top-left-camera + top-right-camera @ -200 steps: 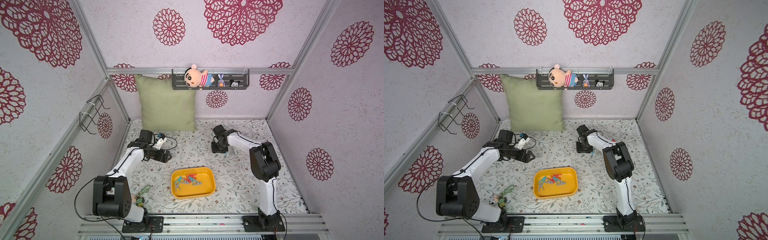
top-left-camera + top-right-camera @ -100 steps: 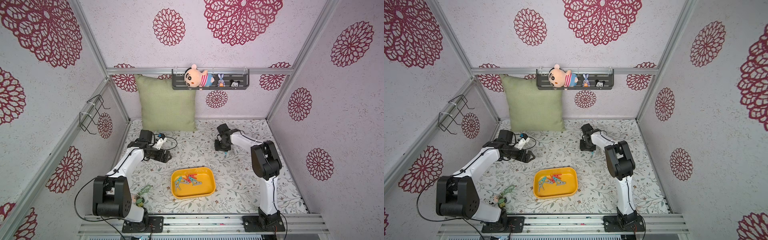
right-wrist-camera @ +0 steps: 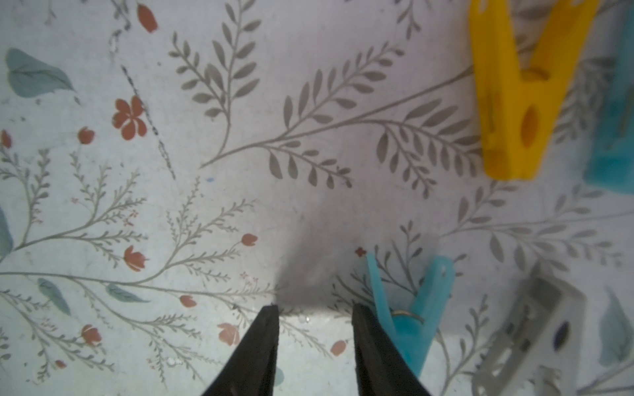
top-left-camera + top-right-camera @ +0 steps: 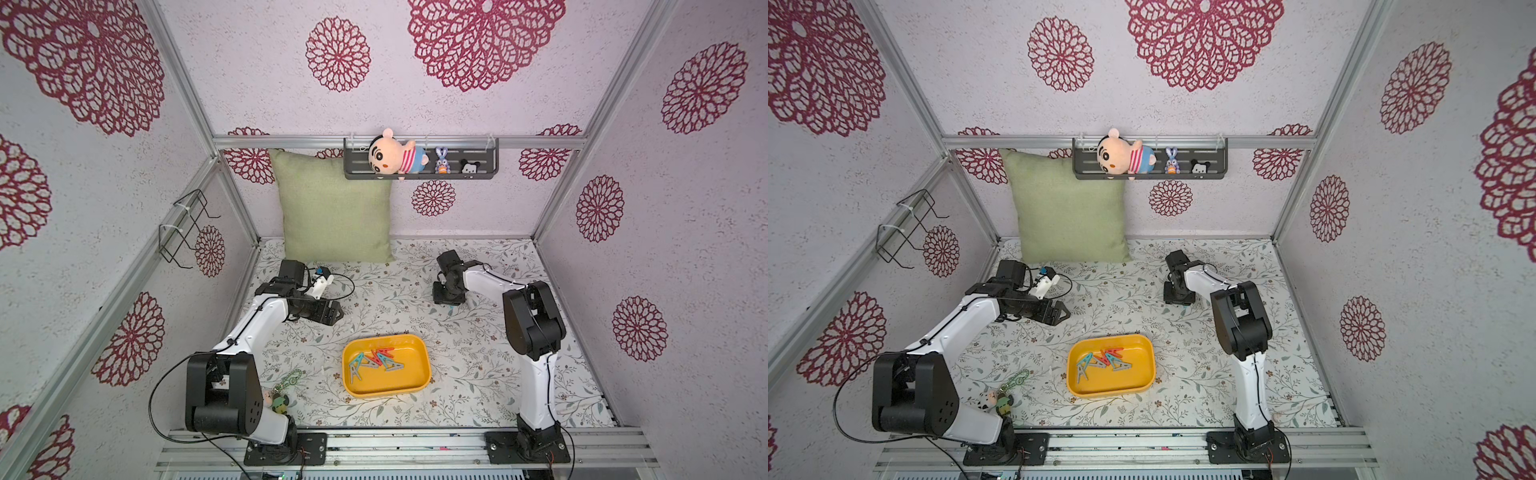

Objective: Take the clothespins out of the storage box
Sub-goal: Adjust the clothespin at the center of the board.

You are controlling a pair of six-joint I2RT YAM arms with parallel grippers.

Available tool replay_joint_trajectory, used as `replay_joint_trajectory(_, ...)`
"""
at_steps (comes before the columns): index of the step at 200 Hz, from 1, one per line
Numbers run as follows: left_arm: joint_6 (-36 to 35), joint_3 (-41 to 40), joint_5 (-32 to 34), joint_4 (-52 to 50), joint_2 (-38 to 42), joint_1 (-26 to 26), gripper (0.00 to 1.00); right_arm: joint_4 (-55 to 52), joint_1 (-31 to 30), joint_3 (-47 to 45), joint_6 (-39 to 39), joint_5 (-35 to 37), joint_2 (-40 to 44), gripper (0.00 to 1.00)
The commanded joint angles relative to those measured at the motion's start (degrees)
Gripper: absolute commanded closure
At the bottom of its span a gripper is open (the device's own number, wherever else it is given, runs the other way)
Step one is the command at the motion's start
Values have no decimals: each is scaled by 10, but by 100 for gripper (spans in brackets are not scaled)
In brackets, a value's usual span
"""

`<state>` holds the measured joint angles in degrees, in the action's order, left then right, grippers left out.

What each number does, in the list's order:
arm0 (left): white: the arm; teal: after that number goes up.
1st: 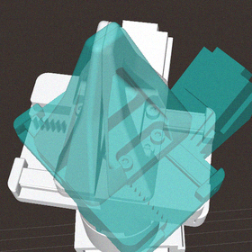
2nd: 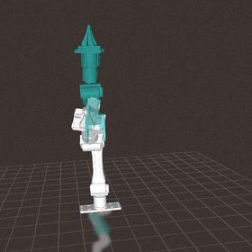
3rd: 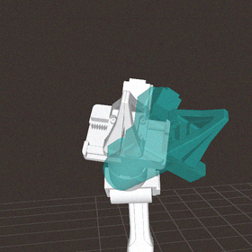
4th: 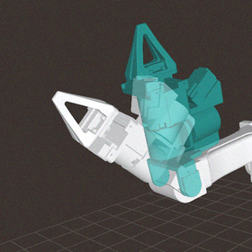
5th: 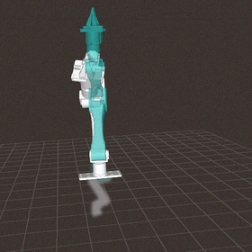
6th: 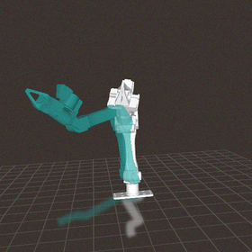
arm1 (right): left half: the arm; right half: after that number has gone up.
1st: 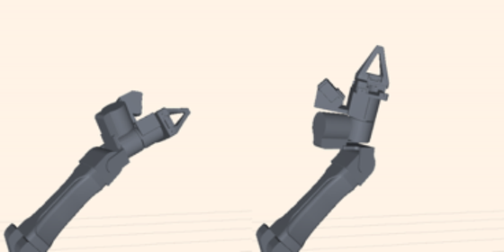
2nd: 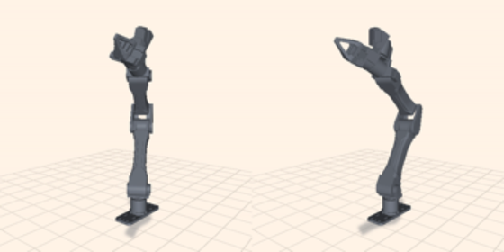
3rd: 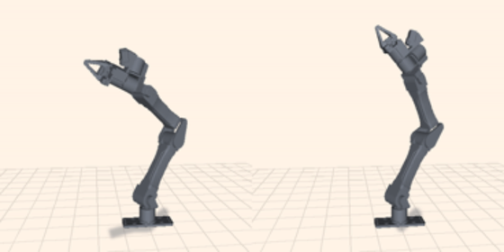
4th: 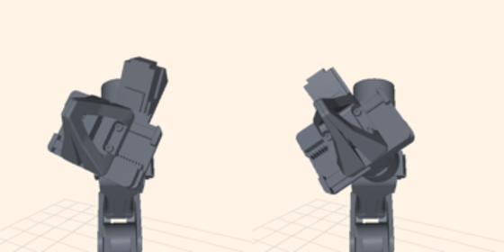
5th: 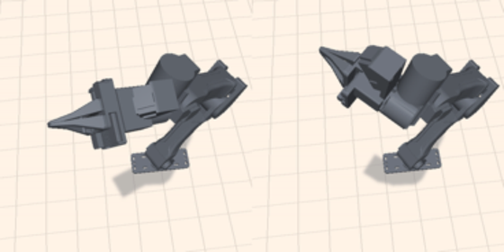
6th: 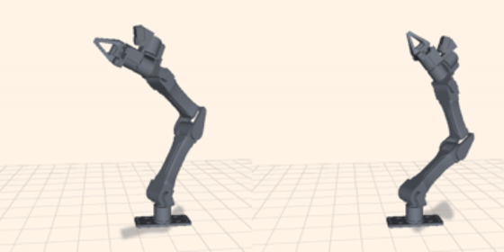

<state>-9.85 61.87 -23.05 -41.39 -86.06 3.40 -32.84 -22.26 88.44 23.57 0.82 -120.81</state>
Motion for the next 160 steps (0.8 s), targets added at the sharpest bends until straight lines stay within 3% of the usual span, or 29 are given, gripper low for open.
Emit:
replay_joint_trajectory(1, -6, -8, -7, 5, 10, 3, 6, -21, 7, -13, 6, 24, 20, 59)
replay_joint_trajectory(49, -6, -8, -7, 5, 13, 3, 6, -25, 5, -13, 10, 24, 42, 59)
replay_joint_trajectory(80, -6, -9, -6, 5, 13, 3, 6, -20, -22, -13, 17, -3, 106, 58)
replay_joint_trajectory(118, -5, -10, -1, 6, 12, 3, 6, -47, -111, -28, 34, 0, 214, 58)
replay_joint_trajectory(160, 0, -7, 2, 7, 7, 2, 6, -35, -230, -133, 39, -7, 320, 58)
